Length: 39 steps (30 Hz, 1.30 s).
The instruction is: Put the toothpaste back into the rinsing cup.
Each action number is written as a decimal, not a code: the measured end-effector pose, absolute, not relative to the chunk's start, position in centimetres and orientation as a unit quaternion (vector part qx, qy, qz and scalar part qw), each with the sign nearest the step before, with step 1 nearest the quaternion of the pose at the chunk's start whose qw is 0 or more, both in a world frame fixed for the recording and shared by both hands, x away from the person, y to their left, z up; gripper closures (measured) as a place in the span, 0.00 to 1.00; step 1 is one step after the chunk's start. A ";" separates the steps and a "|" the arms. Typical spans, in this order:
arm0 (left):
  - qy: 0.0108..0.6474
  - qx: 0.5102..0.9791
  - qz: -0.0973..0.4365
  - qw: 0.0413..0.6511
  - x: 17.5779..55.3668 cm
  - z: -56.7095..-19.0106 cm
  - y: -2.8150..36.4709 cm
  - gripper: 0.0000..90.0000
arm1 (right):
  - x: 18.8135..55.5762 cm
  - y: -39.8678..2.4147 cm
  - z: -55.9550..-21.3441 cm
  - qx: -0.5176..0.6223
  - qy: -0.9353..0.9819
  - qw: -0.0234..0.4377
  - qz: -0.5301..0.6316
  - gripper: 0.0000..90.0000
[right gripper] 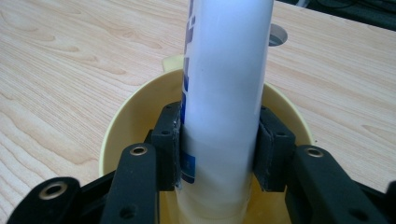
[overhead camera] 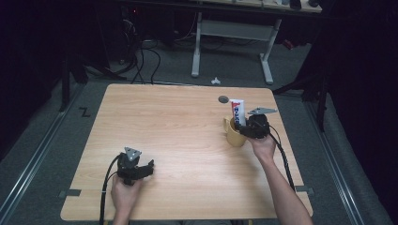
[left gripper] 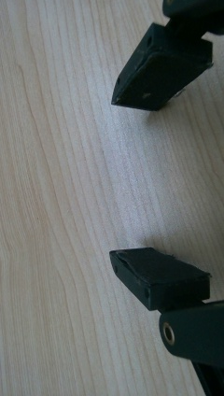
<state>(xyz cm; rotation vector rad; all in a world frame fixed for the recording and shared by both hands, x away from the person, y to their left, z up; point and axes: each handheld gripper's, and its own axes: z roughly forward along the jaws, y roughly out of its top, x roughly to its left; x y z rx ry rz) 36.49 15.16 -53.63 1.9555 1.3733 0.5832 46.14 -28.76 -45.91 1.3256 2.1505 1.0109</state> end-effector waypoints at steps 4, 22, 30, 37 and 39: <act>0.526 0.749 0.223 0.334 36.5 -53.6 15.2 0.24 | 46.1 -28.7 -45.9 0.474 0.776 0.208 0.360 0.65; 0.526 0.749 0.223 0.334 36.5 -53.6 15.2 0.24 | 46.3 -28.2 -46.4 0.471 0.787 0.207 0.340 0.64; 0.526 0.749 0.223 0.334 36.5 -53.6 15.2 0.24 | 46.4 -28.2 -46.5 0.471 0.790 0.205 0.336 0.63; 0.526 0.749 0.223 0.334 36.5 -53.6 15.2 0.24 | 46.3 -28.8 -46.0 0.479 0.778 0.199 0.356 0.64; 0.526 0.749 0.223 0.335 36.5 -53.6 15.2 0.24 | 46.2 -28.9 -45.8 0.478 0.777 0.200 0.357 0.63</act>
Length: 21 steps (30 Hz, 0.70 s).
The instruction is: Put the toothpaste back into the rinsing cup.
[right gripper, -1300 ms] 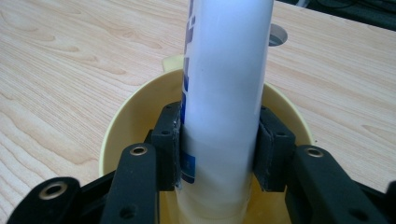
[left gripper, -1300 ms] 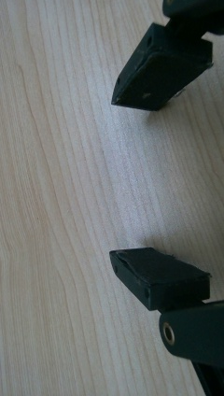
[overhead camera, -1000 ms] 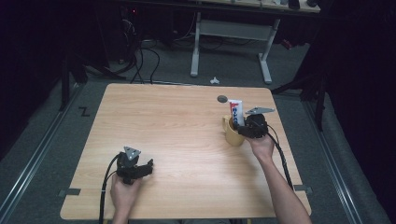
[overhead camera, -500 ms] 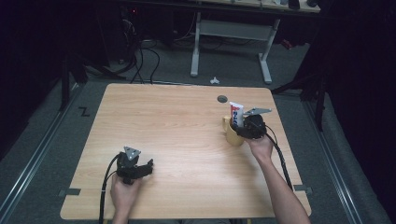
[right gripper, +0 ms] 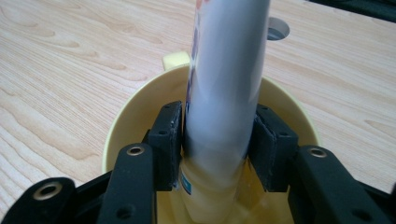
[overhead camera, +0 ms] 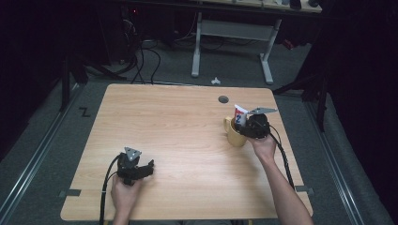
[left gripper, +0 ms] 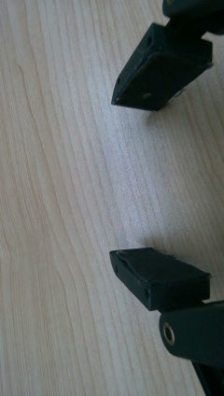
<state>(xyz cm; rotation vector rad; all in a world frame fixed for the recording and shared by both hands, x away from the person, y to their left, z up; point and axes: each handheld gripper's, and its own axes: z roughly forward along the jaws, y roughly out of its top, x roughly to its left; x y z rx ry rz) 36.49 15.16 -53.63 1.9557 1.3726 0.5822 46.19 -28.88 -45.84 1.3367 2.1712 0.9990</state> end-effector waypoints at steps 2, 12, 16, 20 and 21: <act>0.526 0.749 0.223 0.335 36.5 -53.6 15.2 0.24 | 46.1 -28.9 -45.8 0.479 0.775 0.202 0.358 0.62; 0.526 0.749 0.223 0.334 36.5 -53.6 15.2 0.24 | 45.6 -29.2 -45.5 0.476 0.769 0.215 0.368 0.52; 0.526 0.749 0.223 0.334 36.5 -53.6 15.2 0.24 | 45.3 -29.3 -45.2 0.474 0.767 0.217 0.374 0.51; 0.526 0.749 0.223 0.334 36.5 -53.6 15.2 0.24 | 44.8 -29.5 -44.7 0.468 0.763 0.225 0.384 0.50; 0.526 0.749 0.223 0.334 36.5 -53.6 15.2 0.24 | 44.8 -29.5 -44.7 0.468 0.763 0.225 0.384 0.50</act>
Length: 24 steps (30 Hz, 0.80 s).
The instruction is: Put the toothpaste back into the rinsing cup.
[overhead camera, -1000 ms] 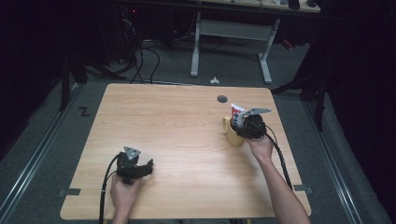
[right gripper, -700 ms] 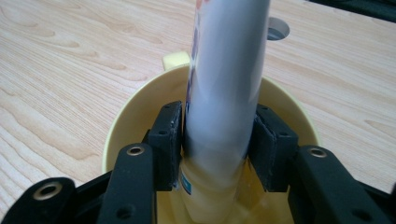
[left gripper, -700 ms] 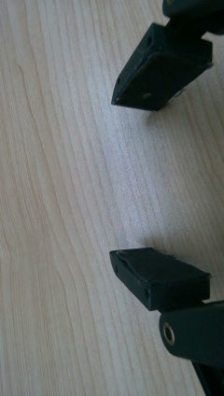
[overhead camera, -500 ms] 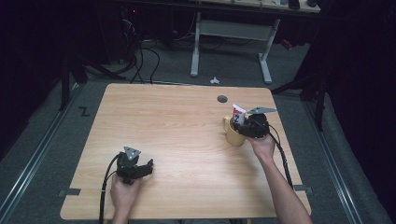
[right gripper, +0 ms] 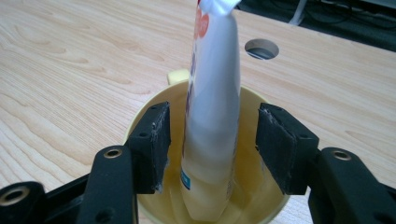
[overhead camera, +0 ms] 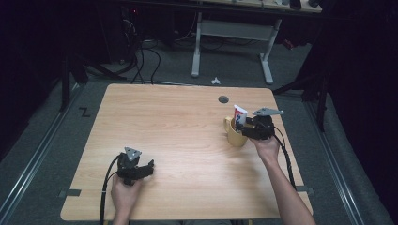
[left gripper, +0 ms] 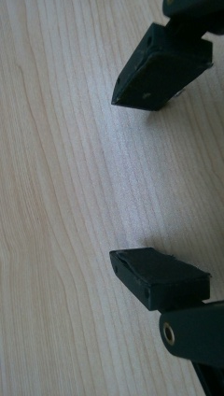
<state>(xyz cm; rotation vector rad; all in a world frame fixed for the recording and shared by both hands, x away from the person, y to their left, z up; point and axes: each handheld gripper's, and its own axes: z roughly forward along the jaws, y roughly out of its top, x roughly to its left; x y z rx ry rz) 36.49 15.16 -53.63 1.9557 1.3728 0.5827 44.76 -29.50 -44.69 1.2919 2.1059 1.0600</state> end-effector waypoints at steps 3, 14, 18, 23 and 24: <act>0.526 0.749 0.223 0.334 36.5 -53.6 15.2 0.24 | 44.3 -29.8 -44.4 0.467 0.760 0.228 0.391 0.50; 0.526 0.749 0.223 0.334 36.5 -53.6 15.2 0.24 | 43.4 -30.4 -43.5 0.464 0.750 0.234 0.410 0.51; 0.526 0.749 0.223 0.334 36.5 -53.6 15.2 0.24 | 43.1 -30.7 -43.4 0.466 0.745 0.235 0.416 0.52; 0.526 0.749 0.223 0.334 36.5 -53.6 15.2 0.24 | 42.8 -31.0 -43.3 0.466 0.744 0.236 0.417 0.53; 0.526 0.749 0.224 0.334 36.5 -53.6 15.2 0.24 | 42.7 -31.0 -43.3 0.467 0.743 0.236 0.418 0.53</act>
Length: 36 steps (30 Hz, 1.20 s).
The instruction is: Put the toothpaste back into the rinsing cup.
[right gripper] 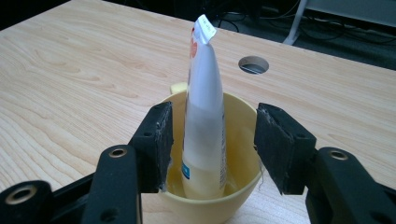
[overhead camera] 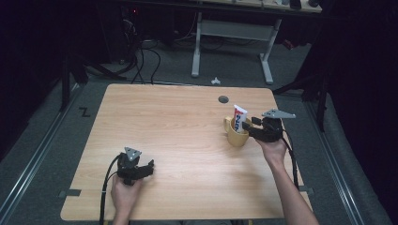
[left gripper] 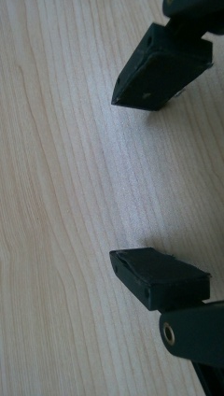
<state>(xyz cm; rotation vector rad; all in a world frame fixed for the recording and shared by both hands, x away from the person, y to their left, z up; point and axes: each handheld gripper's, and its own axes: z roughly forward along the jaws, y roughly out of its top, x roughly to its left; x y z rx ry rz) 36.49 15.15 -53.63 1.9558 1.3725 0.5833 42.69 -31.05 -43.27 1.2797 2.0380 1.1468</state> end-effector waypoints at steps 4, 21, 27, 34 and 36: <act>0.526 0.749 0.223 0.334 36.5 -53.6 15.2 0.24 | 42.3 -31.3 -43.2 0.468 0.739 0.236 0.423 0.53; 0.526 0.749 0.224 0.334 36.5 -53.6 15.1 0.24 | 41.0 -32.3 -42.9 0.472 0.728 0.233 0.439 0.54; 0.526 0.749 0.224 0.334 36.5 -53.6 15.1 0.24 | 40.5 -32.6 -43.0 0.474 0.724 0.231 0.445 0.55; 0.526 0.750 0.224 0.334 36.5 -53.6 15.1 0.24 | 39.7 -33.1 -43.1 0.477 0.720 0.228 0.450 0.55; 0.526 0.749 0.224 0.334 36.5 -53.6 15.1 0.24 | 39.5 -33.3 -43.1 0.478 0.717 0.228 0.453 0.55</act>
